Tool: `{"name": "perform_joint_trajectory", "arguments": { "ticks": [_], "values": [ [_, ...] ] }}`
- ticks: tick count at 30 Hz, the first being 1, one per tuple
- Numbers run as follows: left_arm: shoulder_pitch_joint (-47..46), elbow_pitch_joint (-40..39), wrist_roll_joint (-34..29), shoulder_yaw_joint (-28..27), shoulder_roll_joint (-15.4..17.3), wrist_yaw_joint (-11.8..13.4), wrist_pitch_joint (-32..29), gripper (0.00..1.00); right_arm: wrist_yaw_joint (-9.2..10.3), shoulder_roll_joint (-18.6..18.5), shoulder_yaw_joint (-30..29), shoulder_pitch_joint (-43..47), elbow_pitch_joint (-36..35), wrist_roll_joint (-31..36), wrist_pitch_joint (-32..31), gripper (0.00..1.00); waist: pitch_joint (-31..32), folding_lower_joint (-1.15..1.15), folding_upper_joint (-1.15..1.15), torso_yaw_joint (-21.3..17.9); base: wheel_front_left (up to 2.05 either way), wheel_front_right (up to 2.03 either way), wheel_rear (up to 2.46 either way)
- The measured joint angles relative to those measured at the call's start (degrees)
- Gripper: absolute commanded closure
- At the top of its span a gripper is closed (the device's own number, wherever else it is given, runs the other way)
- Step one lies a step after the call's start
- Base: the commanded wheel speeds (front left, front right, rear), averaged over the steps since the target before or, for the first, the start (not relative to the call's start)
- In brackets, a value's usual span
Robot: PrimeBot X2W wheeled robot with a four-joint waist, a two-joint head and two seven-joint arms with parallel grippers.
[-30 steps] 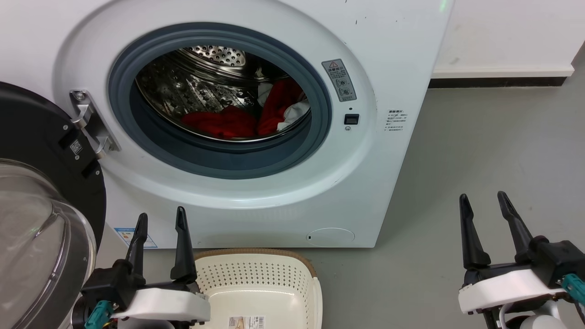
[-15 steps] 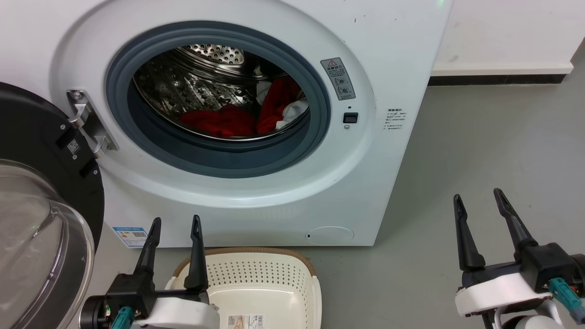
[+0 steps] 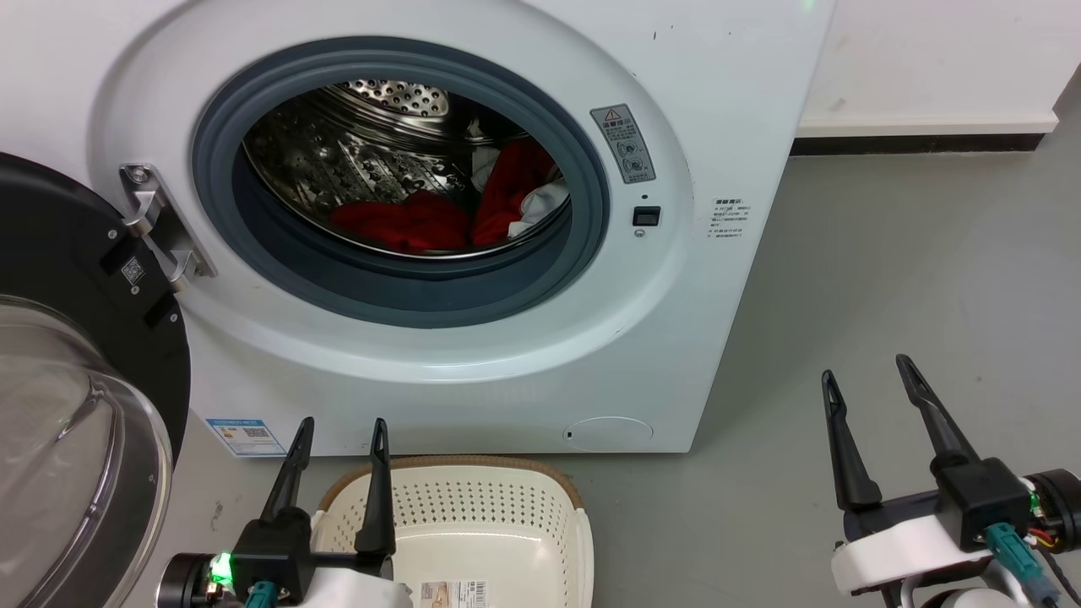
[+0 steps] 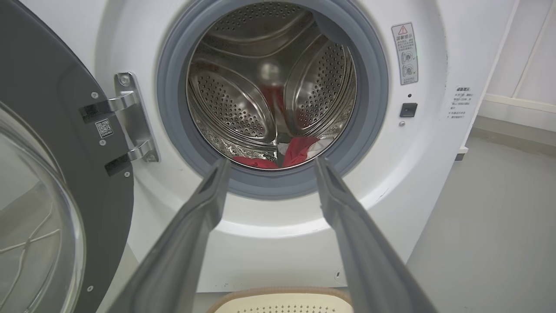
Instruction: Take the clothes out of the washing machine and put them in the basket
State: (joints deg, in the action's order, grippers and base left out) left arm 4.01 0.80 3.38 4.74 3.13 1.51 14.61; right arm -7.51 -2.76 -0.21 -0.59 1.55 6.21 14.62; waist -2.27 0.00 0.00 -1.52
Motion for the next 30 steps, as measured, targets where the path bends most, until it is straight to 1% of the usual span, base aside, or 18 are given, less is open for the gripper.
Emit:
{"name": "perform_joint_trajectory", "arguments": {
  "ticks": [5, 13, 30],
  "values": [
    [0.16, -0.33, -3.18, 0.55, 0.04, -0.05, 0.31, 0.00, 0.00, -0.01, -0.60, 0.81, 2.81, 0.26, 0.44, 0.00, 0.30, 0.00, 0.00, 0.02, 0.00, 0.00, 0.00],
    [0.39, -0.77, -3.31, 1.01, 0.01, 0.25, 0.40, 0.00, 0.00, -0.08, -0.37, 0.82, 7.15, -2.59, 0.46, 0.00, 0.64, 0.00, 0.00, -0.09, 0.00, 0.00, 0.00],
    [0.41, -0.55, -3.37, 1.49, 0.47, 0.53, 0.46, 0.00, 0.00, -0.08, 0.08, 0.51, 7.45, -2.66, 0.46, 0.00, 0.63, 0.00, 0.00, -0.47, 0.00, 0.00, 0.00]
  ]
}}
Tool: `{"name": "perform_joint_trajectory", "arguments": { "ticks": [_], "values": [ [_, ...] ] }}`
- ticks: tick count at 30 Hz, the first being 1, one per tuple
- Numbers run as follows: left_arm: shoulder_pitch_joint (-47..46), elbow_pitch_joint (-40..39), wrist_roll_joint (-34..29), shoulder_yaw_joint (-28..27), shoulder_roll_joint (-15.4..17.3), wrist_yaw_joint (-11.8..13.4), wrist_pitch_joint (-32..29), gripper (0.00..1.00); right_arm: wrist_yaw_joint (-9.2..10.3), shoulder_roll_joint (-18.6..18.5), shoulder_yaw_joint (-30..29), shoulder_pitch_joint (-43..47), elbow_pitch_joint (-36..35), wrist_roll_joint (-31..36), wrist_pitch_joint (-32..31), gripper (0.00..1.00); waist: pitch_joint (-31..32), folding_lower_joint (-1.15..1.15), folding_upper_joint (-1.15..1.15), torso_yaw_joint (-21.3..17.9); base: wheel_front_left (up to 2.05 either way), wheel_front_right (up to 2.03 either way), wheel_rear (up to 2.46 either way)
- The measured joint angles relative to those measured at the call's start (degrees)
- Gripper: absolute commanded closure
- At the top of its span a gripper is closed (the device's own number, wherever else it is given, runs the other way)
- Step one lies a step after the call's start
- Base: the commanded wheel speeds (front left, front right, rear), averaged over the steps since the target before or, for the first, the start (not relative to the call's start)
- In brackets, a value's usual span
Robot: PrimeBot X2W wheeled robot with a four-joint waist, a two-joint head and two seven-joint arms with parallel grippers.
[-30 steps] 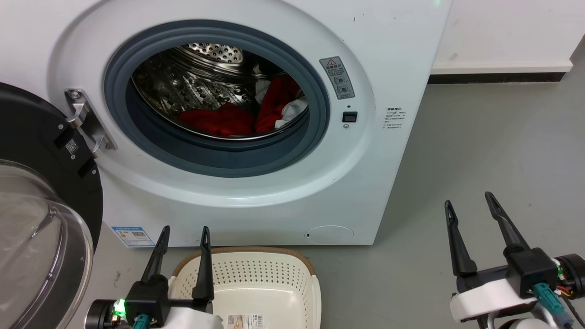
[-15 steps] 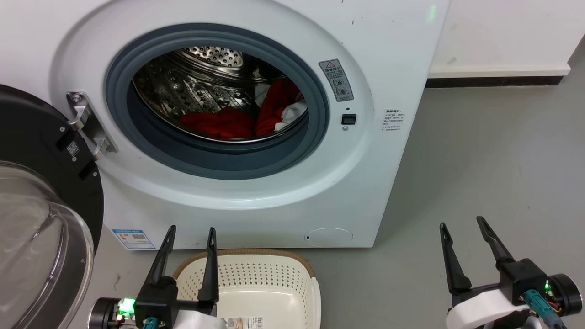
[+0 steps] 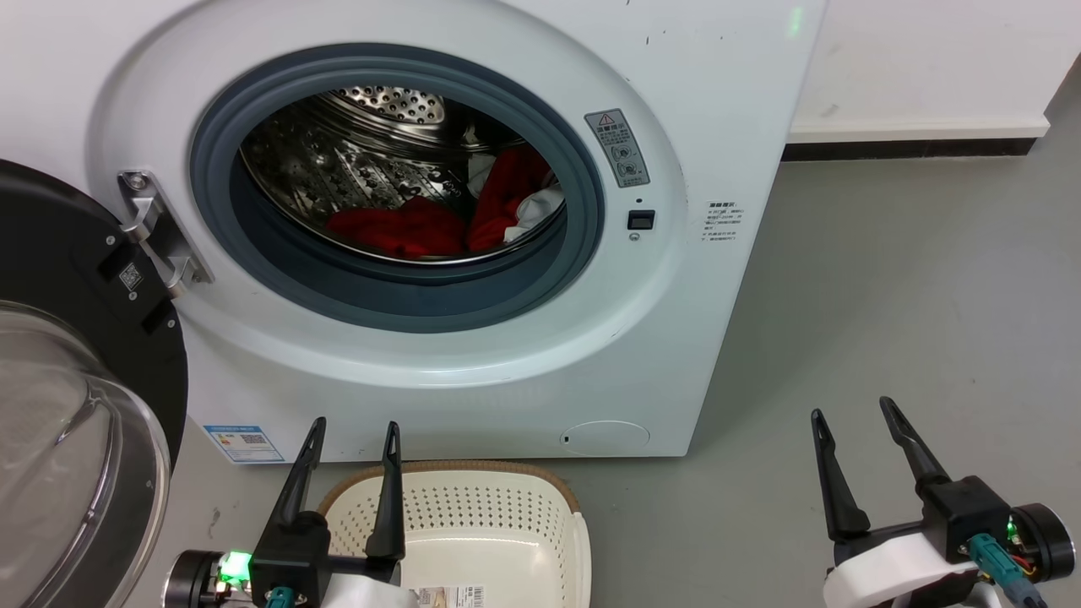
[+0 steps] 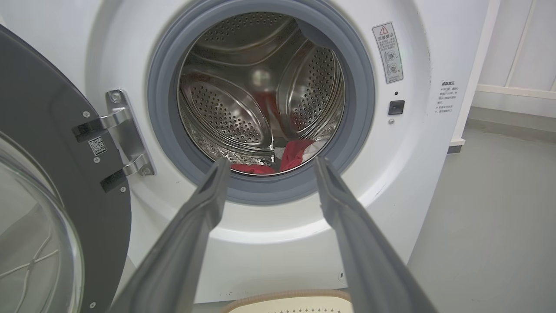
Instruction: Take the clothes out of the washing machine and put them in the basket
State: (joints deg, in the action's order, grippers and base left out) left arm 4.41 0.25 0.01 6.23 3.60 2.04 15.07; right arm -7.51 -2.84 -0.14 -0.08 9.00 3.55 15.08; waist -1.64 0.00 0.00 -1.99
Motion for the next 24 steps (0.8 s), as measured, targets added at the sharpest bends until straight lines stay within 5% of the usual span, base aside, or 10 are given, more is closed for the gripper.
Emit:
{"name": "perform_joint_trajectory", "arguments": {
  "ticks": [13, 24],
  "values": [
    [-2.81, 5.33, 0.69, -0.65, 1.86, -1.96, 0.00, 0.00, 0.00, -0.02, 1.26, -2.91, -1.88, -2.35, 0.00, 0.00, -5.04, 0.00, 0.00, -3.42, 0.00, 0.00, 0.00],
    [-27.92, 18.91, 0.25, -5.93, 12.76, -5.12, -0.03, 0.00, 0.00, -0.13, 1.97, -6.70, -3.92, -9.26, -0.01, 0.00, -18.53, 0.01, 0.00, -9.28, 0.00, 0.00, 0.00]
  ]
}}
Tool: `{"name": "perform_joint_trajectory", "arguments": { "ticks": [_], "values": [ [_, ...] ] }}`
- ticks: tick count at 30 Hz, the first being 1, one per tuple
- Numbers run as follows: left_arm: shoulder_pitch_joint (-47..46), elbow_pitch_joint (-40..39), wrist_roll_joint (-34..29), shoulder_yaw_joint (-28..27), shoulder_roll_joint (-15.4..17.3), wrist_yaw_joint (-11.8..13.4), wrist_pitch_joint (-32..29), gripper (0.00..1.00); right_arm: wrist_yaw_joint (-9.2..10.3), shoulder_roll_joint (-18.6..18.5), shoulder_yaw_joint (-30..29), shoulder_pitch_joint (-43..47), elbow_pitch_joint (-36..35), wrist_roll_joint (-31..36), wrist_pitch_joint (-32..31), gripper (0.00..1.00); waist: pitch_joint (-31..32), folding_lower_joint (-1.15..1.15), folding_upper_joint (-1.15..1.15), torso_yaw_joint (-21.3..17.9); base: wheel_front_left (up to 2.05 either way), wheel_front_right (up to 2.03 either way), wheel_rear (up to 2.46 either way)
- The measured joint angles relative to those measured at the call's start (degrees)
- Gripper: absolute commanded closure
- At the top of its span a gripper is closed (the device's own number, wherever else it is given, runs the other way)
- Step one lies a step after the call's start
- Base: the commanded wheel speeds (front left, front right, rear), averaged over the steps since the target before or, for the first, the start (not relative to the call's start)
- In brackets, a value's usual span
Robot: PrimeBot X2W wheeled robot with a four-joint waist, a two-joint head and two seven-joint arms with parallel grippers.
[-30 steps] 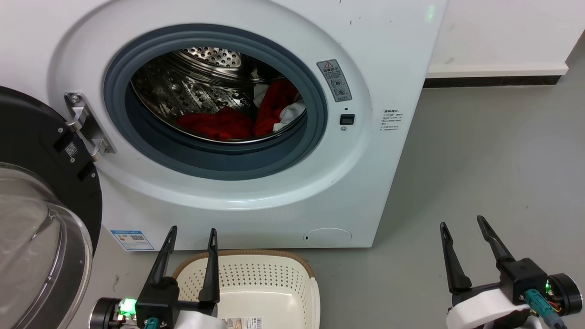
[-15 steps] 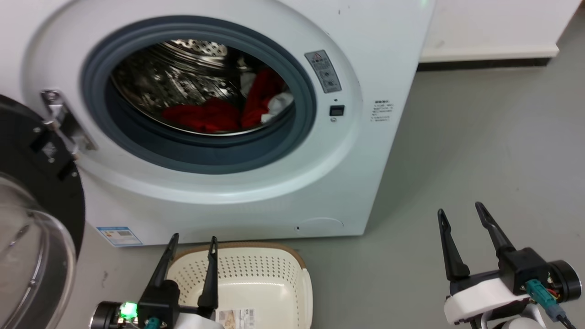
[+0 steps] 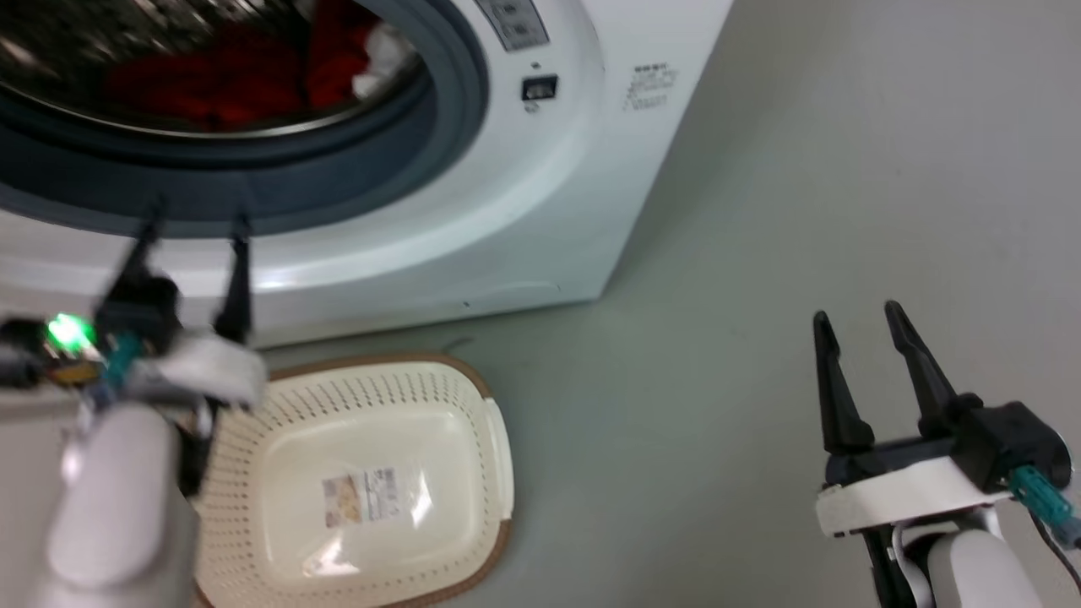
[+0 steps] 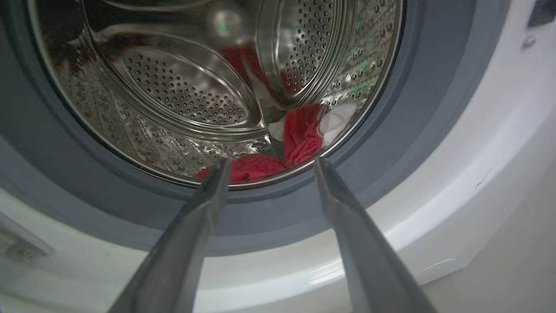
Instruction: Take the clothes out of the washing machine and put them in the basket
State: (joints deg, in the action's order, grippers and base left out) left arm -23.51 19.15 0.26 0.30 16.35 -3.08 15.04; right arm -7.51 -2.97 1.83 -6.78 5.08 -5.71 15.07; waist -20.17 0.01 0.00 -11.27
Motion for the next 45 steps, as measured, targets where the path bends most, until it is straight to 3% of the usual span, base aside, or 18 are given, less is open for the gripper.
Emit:
{"name": "perform_joint_trajectory", "arguments": {
  "ticks": [8, 12, 13, 15, 23, 28, 37, 42, 43, 44, 45],
  "values": [
    [-26.32, 10.90, 1.46, 2.25, 11.77, -3.98, -15.69, 0.00, 0.00, 0.02, 3.10, -4.74, -2.99, -4.65, 0.01, 0.00, -9.87, 0.01, 0.00, -4.34, 0.00, 0.00, 0.00],
    [-38.46, 13.30, 3.37, 9.33, 16.31, -4.31, -25.02, 0.00, 0.00, 0.00, 3.88, -6.21, -4.52, -7.14, 0.01, 0.00, -14.76, 0.01, 0.00, -6.33, 0.00, 0.00, 0.00],
    [-45.82, 15.24, 7.27, 16.41, 19.22, -4.41, -32.86, 0.00, 0.01, -0.02, 5.50, -6.98, -6.13, -9.11, 0.01, 0.00, -18.30, 0.01, 0.00, -7.61, 0.00, 0.00, 0.00],
    [-50.13, 16.34, 9.99, 20.00, 21.61, -4.42, -37.33, 0.00, 0.00, 0.00, 7.19, -7.62, -7.14, -9.99, 0.01, 0.00, -20.41, 0.02, 0.00, -8.49, 0.00, 0.00, 0.00],
    [-64.31, 18.14, 18.45, 27.59, 28.98, -4.42, -55.77, 0.00, 0.00, 0.00, 12.40, -8.98, -11.17, -13.73, 0.01, 0.00, -26.76, 0.01, 0.00, -13.13, 0.00, 0.00, 0.00],
    [-69.47, 19.25, 21.13, 29.59, 32.07, -4.41, -67.12, 0.00, 0.00, 0.00, 13.67, -8.79, -11.94, -15.35, 0.01, 0.00, -30.13, 0.01, 0.00, -15.69, 0.00, 0.00, 0.00],
    [-71.32, 19.18, 24.62, 31.70, 33.48, -4.41, -76.95, 0.00, 0.00, 0.02, 14.51, -8.26, -12.13, -15.49, 0.01, 0.00, -32.77, 0.00, 0.00, -17.41, 0.00, 0.00, 0.00],
    [-71.92, 19.23, 25.87, 31.51, 34.44, -4.16, -79.05, 0.00, 0.00, 0.02, 14.74, -8.28, -12.66, -15.53, 0.01, 0.00, -33.21, 0.00, 0.00, -17.33, 0.00, 0.00, 0.00],
    [-71.92, 19.29, 26.32, 31.42, 34.43, -4.07, -79.47, 0.90, 0.00, 0.02, 14.72, -8.28, -12.71, -15.53, 0.01, 0.00, -33.24, 0.00, 0.00, -17.29, 0.00, 0.00, 0.00],
    [-71.92, 19.18, 26.60, 31.49, 34.42, -4.07, -79.69, 1.00, 0.00, 0.02, 14.68, -8.28, -12.80, -15.52, 0.01, 0.00, -33.28, 0.00, 0.00, -17.25, 0.00, 0.00, 0.00],
    [-71.92, 18.96, 26.83, 31.67, 34.43, -4.07, -79.85, 1.00, 0.00, 0.02, 14.64, -8.28, -12.89, -15.51, 0.01, 0.00, -33.33, 0.00, 0.00, -17.21, 0.00, 0.00, 0.00]
  ]
}}
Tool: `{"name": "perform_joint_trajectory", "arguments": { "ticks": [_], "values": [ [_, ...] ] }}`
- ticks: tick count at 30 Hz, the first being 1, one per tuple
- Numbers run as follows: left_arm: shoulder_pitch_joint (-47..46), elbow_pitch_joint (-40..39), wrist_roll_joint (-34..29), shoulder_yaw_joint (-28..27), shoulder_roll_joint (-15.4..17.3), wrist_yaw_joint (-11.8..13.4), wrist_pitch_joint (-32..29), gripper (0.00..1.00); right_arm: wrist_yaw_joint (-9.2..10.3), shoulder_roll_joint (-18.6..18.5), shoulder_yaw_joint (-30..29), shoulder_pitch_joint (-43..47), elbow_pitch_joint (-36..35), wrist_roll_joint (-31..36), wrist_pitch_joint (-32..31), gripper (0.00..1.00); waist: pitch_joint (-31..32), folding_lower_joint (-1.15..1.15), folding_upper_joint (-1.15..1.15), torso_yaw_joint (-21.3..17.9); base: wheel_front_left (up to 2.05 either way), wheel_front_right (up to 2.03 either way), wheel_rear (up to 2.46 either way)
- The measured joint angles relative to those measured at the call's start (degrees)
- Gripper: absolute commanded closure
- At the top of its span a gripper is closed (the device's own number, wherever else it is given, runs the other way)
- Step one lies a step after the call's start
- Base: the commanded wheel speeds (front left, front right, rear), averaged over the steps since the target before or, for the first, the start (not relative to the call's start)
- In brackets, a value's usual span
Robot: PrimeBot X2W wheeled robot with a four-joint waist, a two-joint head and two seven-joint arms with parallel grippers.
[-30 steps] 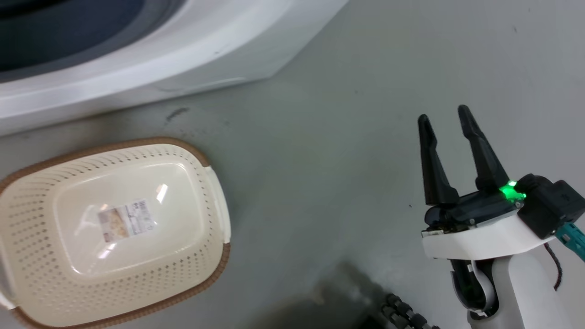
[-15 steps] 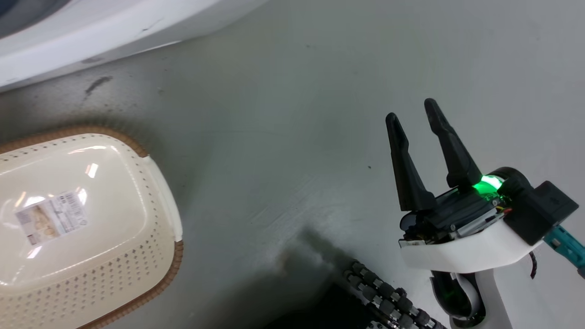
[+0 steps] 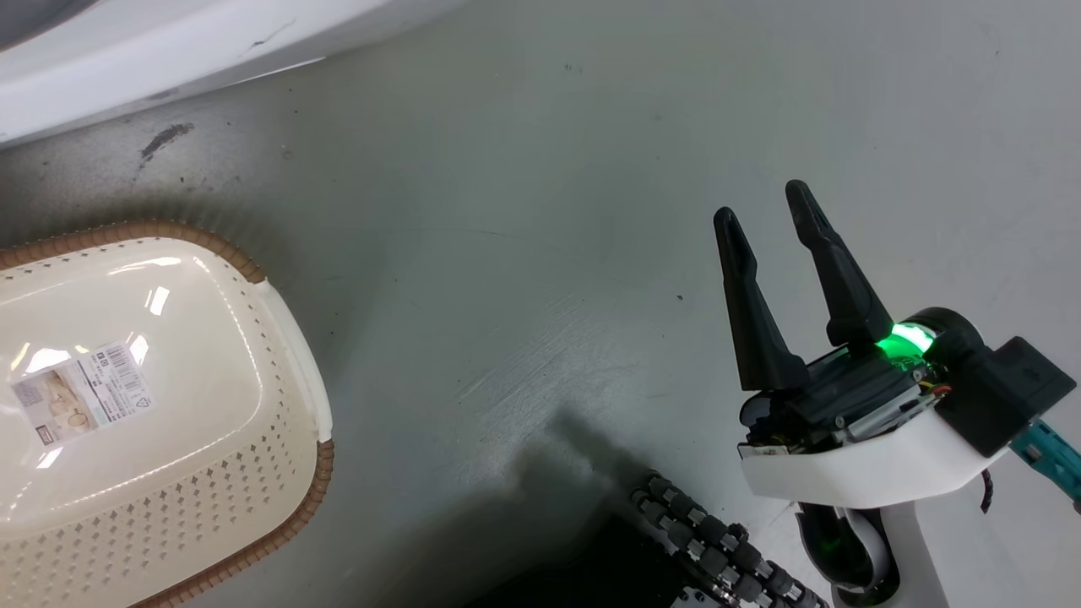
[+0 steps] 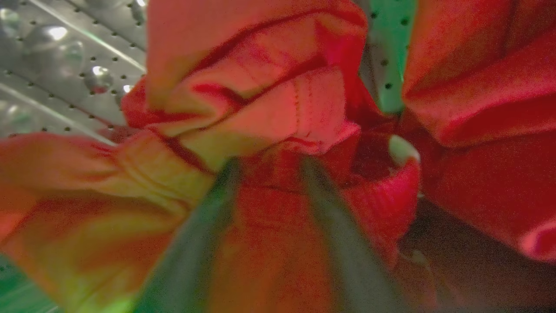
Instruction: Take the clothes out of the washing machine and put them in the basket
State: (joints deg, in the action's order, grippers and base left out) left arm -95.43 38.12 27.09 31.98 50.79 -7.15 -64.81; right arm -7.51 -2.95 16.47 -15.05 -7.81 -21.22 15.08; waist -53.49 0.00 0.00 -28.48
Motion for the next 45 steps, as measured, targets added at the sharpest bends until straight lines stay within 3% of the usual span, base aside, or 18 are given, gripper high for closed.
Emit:
{"name": "perform_joint_trajectory", "arguments": {
  "ticks": [8, 17, 28, 35, 41, 45],
  "values": [
    [0.15, -0.78, 0.32, 1.30, 0.93, -0.20, 2.78, 1.00, 0.00, 0.00, -0.36, -0.29, -0.19, 0.03, 0.00, 0.00, -0.12, 0.00, 0.00, -0.06, 0.00, 0.00, 0.00],
    [0.35, -0.13, 0.89, 3.69, 0.12, -0.25, 14.22, 1.00, 0.00, 0.01, -1.68, -0.91, 0.24, 1.91, 0.00, 0.00, 2.65, 0.00, 0.00, 0.84, 0.00, 0.00, 0.00],
    [8.39, 7.75, 2.40, 5.25, -7.13, -0.34, 39.69, 1.00, 0.00, 0.05, -5.00, -0.38, 2.34, 3.89, 0.00, 0.00, 10.14, 0.00, 0.00, 4.70, 0.00, 0.00, 0.00],
    [17.09, 12.83, 6.55, 3.70, -14.35, -0.08, 57.00, 1.00, 0.00, 0.10, -6.98, 1.47, 4.01, 7.79, 0.00, 0.00, 16.57, -0.01, 0.00, 8.93, 0.00, 0.00, 0.00],
    [24.63, 15.75, 7.49, 3.63, -18.37, -0.09, 69.87, 1.00, 0.00, 0.10, -7.68, 3.10, 5.02, 9.80, 0.00, 0.00, 22.72, -0.02, 0.00, 12.69, 0.00, 0.00, 0.00],
    [29.67, 16.47, 8.58, 3.01, -22.24, 1.01, 77.22, 1.00, 0.00, 0.08, -8.51, 5.03, 5.60, 10.81, 0.00, 0.00, 26.79, -0.02, -0.01, 15.06, 0.00, 0.00, 0.00]
  ]
}}
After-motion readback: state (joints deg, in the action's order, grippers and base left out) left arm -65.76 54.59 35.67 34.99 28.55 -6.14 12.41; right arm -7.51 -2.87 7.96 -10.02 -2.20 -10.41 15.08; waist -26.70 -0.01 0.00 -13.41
